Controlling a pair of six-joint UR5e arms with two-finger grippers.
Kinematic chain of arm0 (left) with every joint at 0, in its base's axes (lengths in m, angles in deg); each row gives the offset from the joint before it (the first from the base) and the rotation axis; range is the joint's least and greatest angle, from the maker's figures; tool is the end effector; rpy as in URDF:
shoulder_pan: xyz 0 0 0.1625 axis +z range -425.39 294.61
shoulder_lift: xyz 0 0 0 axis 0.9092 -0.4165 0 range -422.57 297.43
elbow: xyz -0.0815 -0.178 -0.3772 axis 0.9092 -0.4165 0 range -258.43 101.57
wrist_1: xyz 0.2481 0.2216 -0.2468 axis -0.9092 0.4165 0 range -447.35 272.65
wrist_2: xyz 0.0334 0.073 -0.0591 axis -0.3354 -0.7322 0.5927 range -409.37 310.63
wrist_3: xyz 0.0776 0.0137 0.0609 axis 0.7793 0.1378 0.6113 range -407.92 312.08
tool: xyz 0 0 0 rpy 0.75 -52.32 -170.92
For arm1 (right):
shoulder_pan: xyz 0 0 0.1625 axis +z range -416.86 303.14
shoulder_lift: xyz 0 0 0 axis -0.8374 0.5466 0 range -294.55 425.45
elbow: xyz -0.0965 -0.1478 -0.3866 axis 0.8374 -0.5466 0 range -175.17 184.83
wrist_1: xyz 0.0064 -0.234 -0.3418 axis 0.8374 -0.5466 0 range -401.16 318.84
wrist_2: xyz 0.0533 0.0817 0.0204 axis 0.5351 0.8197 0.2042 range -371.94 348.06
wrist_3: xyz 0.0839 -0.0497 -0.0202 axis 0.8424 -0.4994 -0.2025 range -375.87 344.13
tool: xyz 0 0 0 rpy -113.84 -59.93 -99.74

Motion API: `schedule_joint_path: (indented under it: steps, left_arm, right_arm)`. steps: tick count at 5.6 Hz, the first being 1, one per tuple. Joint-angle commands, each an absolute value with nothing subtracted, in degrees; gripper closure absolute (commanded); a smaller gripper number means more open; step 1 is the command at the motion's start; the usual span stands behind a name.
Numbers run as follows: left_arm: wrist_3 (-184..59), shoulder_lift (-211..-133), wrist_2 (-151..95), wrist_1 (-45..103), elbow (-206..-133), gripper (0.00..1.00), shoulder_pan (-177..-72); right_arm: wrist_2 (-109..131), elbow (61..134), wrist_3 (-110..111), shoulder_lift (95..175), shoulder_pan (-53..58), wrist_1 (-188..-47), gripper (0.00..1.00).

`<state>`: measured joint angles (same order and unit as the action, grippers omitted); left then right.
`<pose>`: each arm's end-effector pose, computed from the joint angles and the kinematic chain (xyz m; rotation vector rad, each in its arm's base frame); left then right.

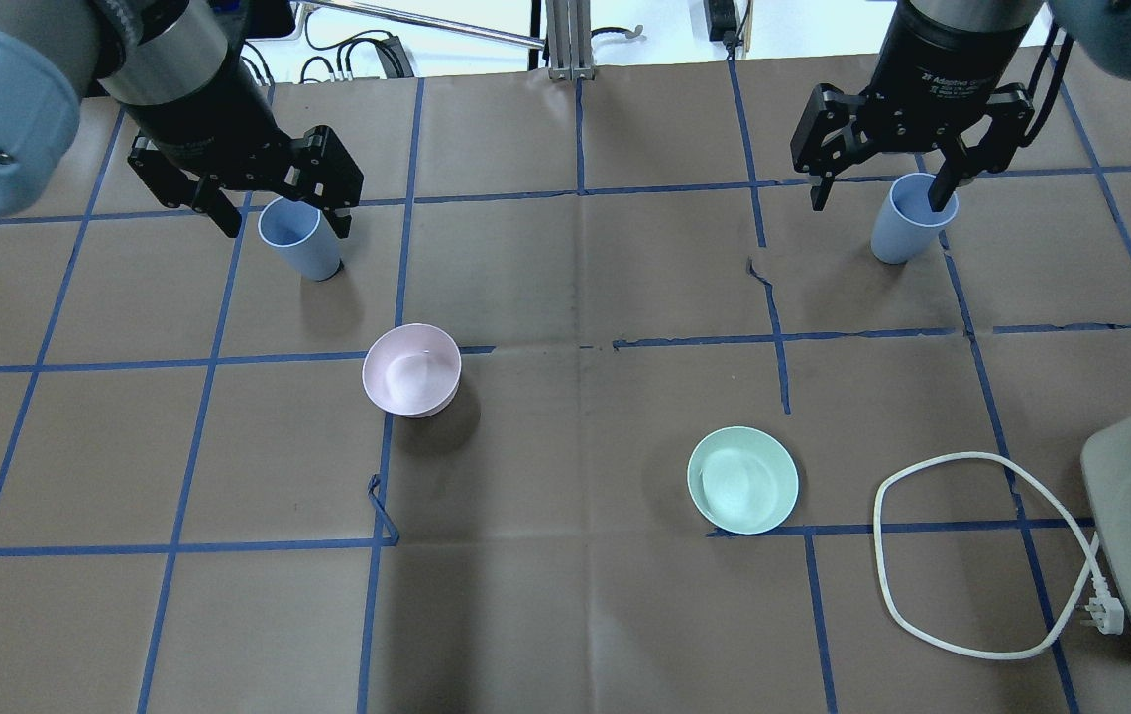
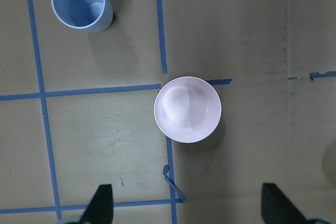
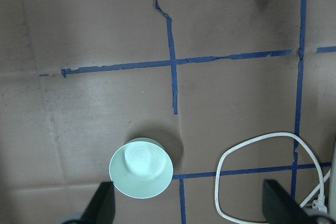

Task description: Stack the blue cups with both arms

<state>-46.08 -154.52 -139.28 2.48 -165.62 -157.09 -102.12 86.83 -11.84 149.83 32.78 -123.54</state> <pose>-0.1485 -0.5038 0.4953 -0.0970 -3.1385 0.0281 0.1297 -0.5246 0.4934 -0.1195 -3.1299 -0.1433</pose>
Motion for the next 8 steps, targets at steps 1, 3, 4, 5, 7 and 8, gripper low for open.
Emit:
schedule_joint_path:
  steps: [1, 3, 4, 5, 7, 8]
  left_arm:
    - [-46.07, -154.50, -139.28, 2.48, -165.62, 0.01, -157.06]
    - [-46.07, -154.50, -139.11, 2.39, -165.62, 0.01, -156.97]
    - [-46.07, -154.50, -139.02, 2.48, -165.62, 0.01, -156.88]
    - [-45.81, -154.50, -138.93, 2.39, -165.53, 0.01, -156.80]
    - [-45.20, -155.29, -138.93, 2.48, -164.38, 0.01, -154.79]
    - [-44.93, -157.56, -138.85, 0.82, -164.04, 0.01, -154.16]
  right_arm:
    - [-102.03, 86.92, -11.83, 149.83, 32.78, -123.43, 0.00]
    - [-102.03, 86.92, -11.65, 149.83, 32.78, -123.52, 0.00]
    - [-101.51, 86.92, -11.65, 149.83, 32.78, -123.69, 0.00]
    - [-101.59, 86.92, -12.09, 149.05, 32.61, -124.91, 0.00]
    - [-101.33, 82.30, -18.63, 144.24, 25.72, -126.68, 0.00]
    - [-101.41, 77.22, -25.47, 139.42, 22.19, -126.68, 0.00]
